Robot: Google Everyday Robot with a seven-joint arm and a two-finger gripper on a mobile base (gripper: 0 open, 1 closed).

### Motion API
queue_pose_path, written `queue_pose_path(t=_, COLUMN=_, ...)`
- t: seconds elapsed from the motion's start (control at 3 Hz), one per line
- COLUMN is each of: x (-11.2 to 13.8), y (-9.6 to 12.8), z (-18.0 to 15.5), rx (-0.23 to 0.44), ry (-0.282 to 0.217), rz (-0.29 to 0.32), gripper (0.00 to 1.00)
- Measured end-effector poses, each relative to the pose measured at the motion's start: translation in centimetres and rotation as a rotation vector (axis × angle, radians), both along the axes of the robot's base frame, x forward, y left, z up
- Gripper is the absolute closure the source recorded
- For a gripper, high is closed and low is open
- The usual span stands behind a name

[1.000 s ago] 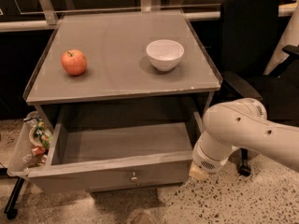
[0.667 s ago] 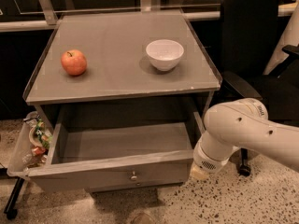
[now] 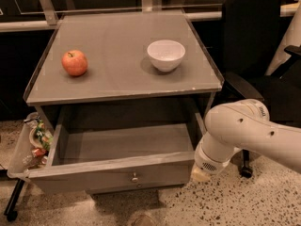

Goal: Close top drawer

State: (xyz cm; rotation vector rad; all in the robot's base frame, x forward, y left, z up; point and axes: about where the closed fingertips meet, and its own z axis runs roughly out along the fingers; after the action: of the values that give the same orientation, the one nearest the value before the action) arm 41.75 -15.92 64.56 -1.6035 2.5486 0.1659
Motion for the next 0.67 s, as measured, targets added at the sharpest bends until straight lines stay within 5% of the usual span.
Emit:
queue_pose_path(t=0.33, x=0.00, y=0.00, z=0.00, rx=0.000, ry=0.000, rz=0.000, gripper=0.12)
queue_pose_path(t=0.67, x=0.00, y=0.00, z=0.00, rx=0.000, ry=0.000, rz=0.000, gripper=0.00)
